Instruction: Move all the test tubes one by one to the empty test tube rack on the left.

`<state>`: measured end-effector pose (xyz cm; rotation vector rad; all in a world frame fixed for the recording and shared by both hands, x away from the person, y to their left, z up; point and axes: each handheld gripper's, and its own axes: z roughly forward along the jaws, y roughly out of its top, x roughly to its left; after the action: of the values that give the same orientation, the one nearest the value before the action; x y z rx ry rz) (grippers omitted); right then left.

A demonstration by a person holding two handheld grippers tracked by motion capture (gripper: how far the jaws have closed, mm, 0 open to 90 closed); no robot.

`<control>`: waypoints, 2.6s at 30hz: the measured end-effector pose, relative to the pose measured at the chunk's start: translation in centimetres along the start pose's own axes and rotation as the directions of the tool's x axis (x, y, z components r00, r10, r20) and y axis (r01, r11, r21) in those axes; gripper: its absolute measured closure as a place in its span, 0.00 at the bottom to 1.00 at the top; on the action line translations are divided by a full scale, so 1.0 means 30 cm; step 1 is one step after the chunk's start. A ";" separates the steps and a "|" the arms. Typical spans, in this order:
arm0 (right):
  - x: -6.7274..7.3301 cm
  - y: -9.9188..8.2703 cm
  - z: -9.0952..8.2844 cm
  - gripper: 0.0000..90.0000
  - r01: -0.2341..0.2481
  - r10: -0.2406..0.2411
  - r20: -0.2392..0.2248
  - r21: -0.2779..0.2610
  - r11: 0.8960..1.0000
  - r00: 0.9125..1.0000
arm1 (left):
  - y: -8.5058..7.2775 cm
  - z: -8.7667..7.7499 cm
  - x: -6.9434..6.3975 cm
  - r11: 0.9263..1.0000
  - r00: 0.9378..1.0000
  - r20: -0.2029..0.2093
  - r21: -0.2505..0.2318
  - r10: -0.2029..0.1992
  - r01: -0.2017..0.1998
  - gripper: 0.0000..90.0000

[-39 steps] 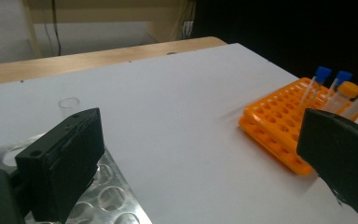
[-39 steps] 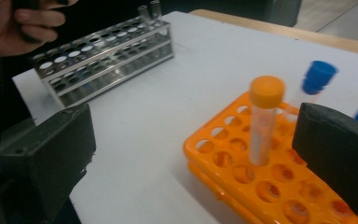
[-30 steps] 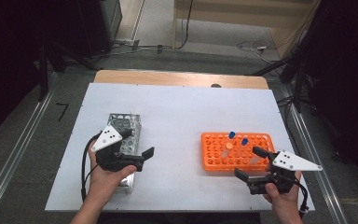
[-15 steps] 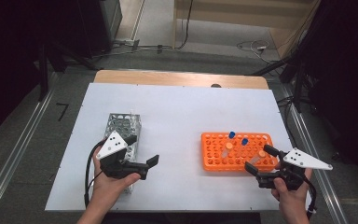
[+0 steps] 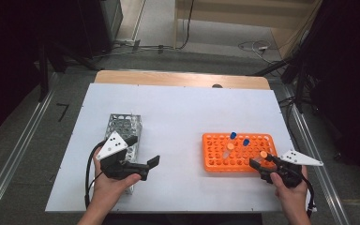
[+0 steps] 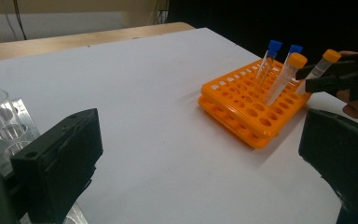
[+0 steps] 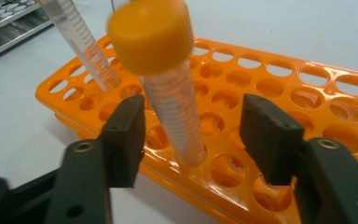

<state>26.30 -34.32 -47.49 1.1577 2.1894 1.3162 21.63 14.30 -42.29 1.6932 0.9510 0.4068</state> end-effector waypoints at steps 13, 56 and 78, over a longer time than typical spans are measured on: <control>0.016 -0.002 0.005 0.80 0.044 -0.044 0.033 0.009 0.999 0.998 | 0.001 0.002 -0.001 1.000 1.000 0.006 0.002 -0.002 0.002 0.00; 0.469 0.125 0.116 0.80 0.251 -0.231 -0.370 0.007 0.968 0.900 | 0.011 0.125 -0.212 0.993 0.941 0.320 0.009 0.107 -0.116 0.44; 0.532 0.125 0.135 0.80 0.278 -0.248 -0.435 0.006 0.961 0.866 | 0.004 0.181 -0.312 0.977 0.898 0.397 0.008 0.192 -0.212 0.78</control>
<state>20.87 -18.60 -44.52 0.5865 2.6054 1.4916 19.60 3.67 -42.24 1.8387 0.4935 0.1639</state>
